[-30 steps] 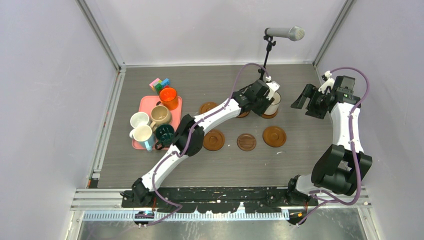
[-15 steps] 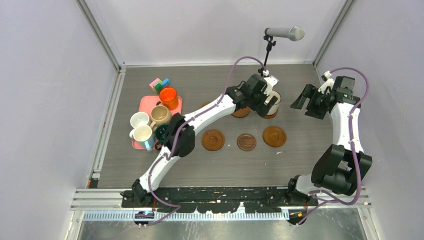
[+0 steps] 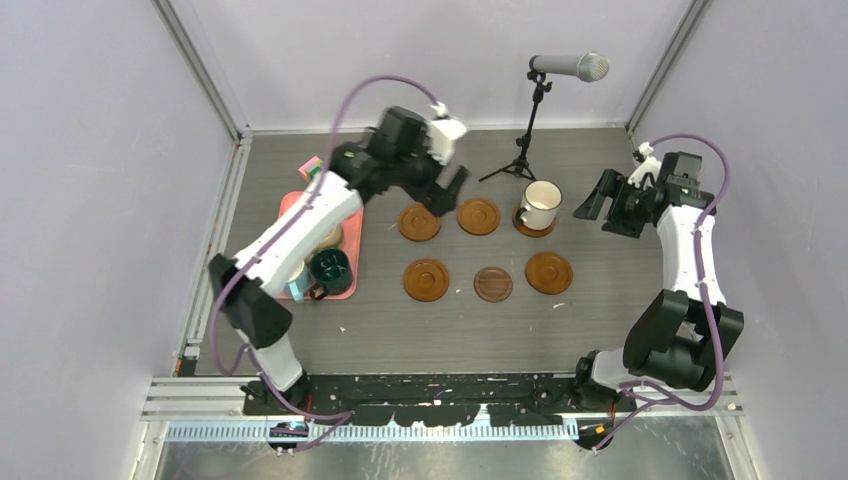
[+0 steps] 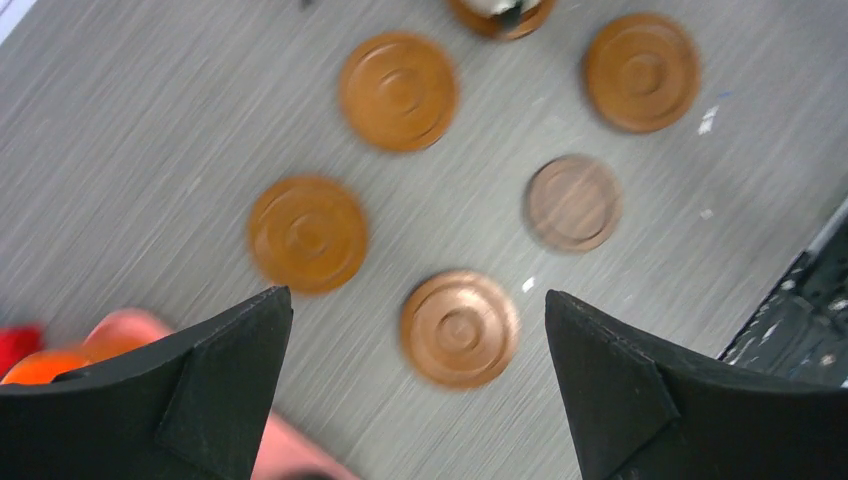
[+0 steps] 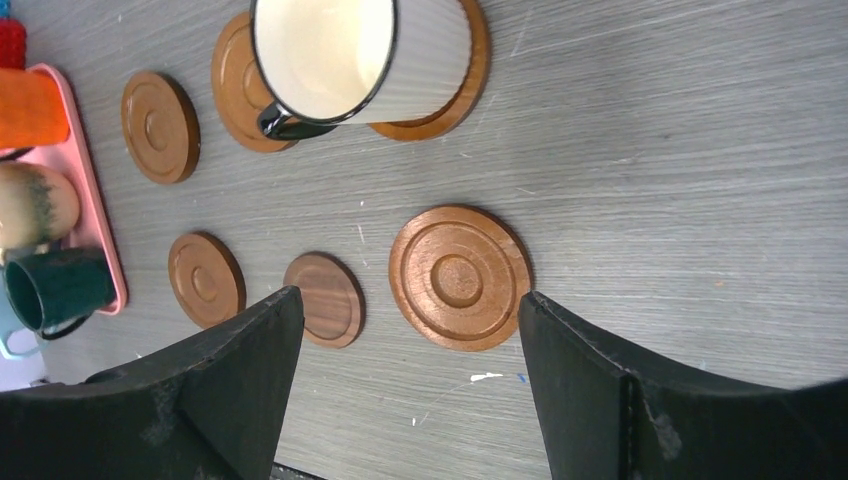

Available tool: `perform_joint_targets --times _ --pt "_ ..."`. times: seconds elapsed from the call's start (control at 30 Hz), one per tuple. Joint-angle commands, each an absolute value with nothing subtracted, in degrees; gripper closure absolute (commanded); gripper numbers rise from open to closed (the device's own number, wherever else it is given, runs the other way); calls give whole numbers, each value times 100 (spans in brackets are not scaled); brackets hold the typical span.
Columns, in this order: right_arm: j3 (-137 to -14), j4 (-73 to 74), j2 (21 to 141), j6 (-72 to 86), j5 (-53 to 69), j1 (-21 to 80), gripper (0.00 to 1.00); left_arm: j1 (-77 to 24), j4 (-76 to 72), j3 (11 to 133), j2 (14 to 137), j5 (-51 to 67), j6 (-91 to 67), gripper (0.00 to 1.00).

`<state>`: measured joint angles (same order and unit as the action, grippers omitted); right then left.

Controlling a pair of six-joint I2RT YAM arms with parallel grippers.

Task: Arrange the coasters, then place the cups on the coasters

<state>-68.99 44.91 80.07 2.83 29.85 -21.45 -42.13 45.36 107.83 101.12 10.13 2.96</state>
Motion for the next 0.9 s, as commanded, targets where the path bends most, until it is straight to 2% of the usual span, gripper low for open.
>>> perform_joint_targets --times 0.0,0.2,0.33,0.57,0.7,0.87 --pt "-7001 4536 7808 68 2857 -1759 17 -3068 5712 10446 9219 1651 1101 0" --pt "-7173 4653 8056 -88 2585 -1274 17 -830 6965 9702 8208 1815 1878 0" --pt "-7228 4640 8150 -38 2611 -1192 17 942 7337 8757 7396 2076 2619 5" --pt "-7185 4617 8141 -44 2679 -1184 17 3722 8109 7647 6774 3091 5381 12" --pt "-7150 4600 8130 -53 2659 -1184 17 4338 7921 7236 6979 3312 6168 16" --pt "-7098 4602 8098 -87 2648 -1186 17 4458 7139 6820 7427 3499 6426 27"
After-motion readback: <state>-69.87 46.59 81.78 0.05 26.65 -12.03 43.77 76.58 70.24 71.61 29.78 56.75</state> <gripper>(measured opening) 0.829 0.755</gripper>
